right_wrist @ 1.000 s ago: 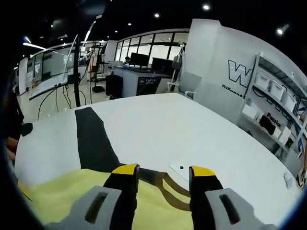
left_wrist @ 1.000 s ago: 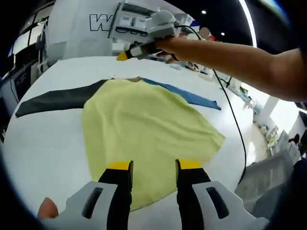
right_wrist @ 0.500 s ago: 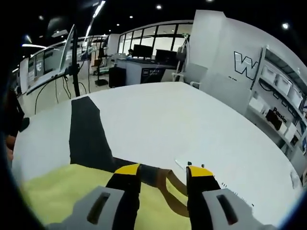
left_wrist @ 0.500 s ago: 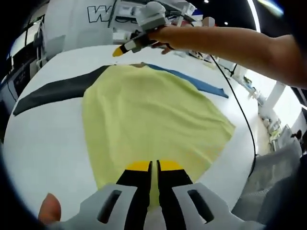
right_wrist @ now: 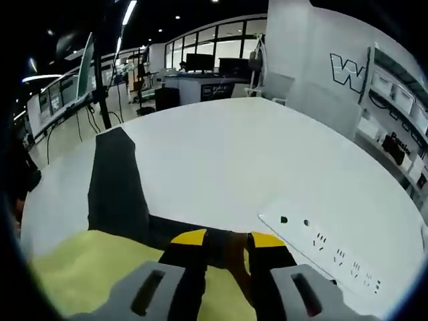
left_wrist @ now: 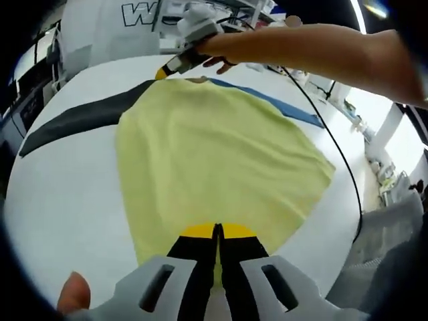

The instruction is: Fold the garment on the visible template until the final outline fits inside the template.

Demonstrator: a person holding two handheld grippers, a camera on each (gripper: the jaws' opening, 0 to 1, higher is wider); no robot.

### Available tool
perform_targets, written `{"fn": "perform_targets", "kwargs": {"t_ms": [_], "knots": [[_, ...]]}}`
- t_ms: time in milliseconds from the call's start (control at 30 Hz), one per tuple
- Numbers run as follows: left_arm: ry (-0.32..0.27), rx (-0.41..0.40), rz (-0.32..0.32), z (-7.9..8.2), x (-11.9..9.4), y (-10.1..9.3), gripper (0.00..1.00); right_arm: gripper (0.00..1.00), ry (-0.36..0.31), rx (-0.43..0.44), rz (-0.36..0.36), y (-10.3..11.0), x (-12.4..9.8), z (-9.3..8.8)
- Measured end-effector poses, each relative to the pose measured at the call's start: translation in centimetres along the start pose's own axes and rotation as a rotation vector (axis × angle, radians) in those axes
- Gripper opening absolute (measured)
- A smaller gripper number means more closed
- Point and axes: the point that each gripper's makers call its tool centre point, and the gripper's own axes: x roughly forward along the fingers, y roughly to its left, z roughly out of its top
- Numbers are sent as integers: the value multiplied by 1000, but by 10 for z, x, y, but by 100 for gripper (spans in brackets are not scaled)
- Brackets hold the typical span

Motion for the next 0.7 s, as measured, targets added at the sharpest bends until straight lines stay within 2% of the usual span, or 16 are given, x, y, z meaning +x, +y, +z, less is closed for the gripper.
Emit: {"fn": "perform_targets", "kwargs": {"t_ms": [133, 167, 333, 533, 700], "knots": [[1, -3, 0, 0, 0, 0, 0, 22, 21, 10, -8, -7, 10, -1], [1, -3, 1, 0, -1, 0, 0, 21, 37, 9, -8, -1, 7, -6], [3, -4, 1, -1, -1, 0, 0, 19, 63, 32, -3, 0, 8, -18], [6, -9, 3, -1, -1, 1, 0, 11, 32, -5, -6, 7, 5, -12], [22, -17, -3, -6, -3, -3, 0, 4, 14, -27, -23, 0, 13, -5]]}}
